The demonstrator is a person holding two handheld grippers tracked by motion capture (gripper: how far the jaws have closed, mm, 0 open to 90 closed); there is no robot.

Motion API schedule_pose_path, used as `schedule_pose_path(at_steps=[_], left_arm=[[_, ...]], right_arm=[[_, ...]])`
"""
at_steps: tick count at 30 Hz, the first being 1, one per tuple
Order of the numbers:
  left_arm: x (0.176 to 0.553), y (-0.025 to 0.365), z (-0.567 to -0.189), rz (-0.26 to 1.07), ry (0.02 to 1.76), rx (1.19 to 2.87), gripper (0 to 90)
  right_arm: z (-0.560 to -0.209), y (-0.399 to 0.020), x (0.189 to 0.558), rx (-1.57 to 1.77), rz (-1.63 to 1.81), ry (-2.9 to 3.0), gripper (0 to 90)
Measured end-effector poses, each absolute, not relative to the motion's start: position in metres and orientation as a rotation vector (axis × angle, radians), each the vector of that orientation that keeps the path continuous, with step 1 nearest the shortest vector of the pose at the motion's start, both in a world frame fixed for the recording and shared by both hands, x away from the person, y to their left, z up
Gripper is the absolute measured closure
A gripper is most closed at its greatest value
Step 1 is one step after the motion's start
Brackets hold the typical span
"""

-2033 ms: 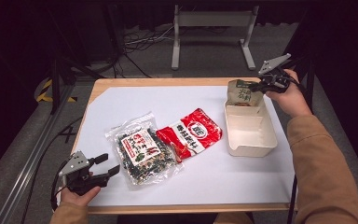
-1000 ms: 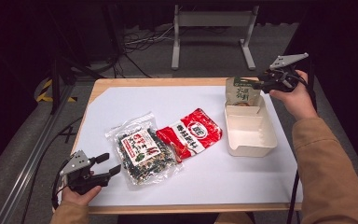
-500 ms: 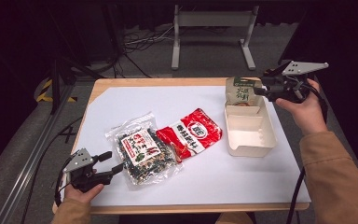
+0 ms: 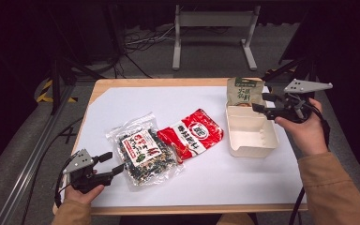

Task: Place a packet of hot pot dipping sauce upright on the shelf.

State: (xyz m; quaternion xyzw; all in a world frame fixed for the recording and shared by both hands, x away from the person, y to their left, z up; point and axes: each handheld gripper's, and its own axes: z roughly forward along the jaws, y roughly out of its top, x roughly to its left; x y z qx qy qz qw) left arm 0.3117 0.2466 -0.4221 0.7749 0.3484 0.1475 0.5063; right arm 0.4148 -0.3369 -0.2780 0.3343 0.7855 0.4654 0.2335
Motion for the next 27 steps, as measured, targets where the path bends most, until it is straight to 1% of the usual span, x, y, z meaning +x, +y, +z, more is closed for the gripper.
schedule_pose_path(at_steps=[17, 23, 27], left_arm=[[0.311, 0.246, -0.422, 0.361, 0.844, 1.875, 33.0], [0.309, 0.247, -0.421, 0.364, 0.849, 1.867, 33.0], [0.31, 0.246, -0.419, 0.358, 0.869, 1.87, 32.1]], right_arm=[[-0.307, -0.328, 0.368, 0.913, 1.307, 2.201, 37.9], [-0.315, -0.321, 0.358, 0.9, 1.329, 2.229, 37.8], [-0.323, -0.317, 0.352, 0.879, 1.336, 2.244, 40.4]])
